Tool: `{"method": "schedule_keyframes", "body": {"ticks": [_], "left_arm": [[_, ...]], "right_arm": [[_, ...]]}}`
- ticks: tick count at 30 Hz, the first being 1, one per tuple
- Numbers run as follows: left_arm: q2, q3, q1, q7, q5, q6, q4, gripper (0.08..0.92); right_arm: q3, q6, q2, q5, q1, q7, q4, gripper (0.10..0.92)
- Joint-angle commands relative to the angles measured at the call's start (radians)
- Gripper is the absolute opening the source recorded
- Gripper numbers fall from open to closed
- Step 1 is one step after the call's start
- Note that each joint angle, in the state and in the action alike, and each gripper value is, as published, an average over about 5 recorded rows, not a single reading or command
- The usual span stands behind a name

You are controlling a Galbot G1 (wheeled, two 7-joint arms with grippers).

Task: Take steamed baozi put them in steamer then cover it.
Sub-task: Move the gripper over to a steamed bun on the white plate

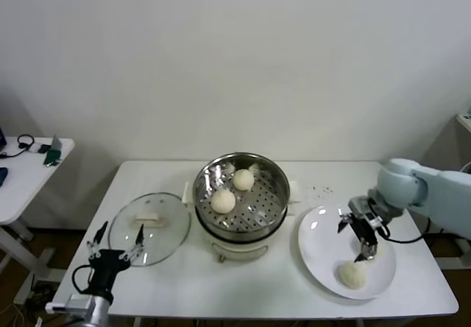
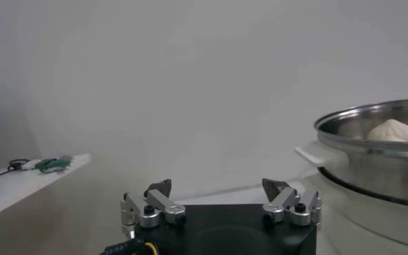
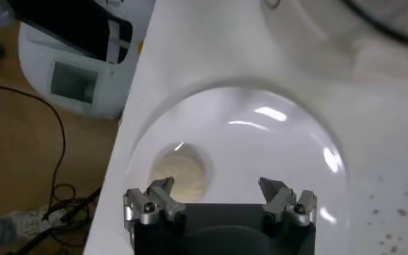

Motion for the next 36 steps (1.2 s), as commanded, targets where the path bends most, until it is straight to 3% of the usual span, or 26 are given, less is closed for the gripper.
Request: {"method": "schedule_keyframes", "body": {"ticks": [1,26,36], "left_arm": [[0.001,-0.005,-0.003,0.0,0.003,0.002,0.003,0.823],[-0.006,-0.007,0.008,-0.002,0.01,0.001,0.009,0.823],[-0.007,-0.007,0.005,-0.003,0.011,0.003,0.011,0.823]], "right_arm": [[0.186,0.003,-0.079,-0.102,-0.266,-0.004,0.015,0.823],[0.262,0.019,0.019,-0.161,-0.339,-0.003,-0.107,0.822],[0.248,0.021,0.043,-0.15,-0.336,-0.016,-0.115,0.775]]}}
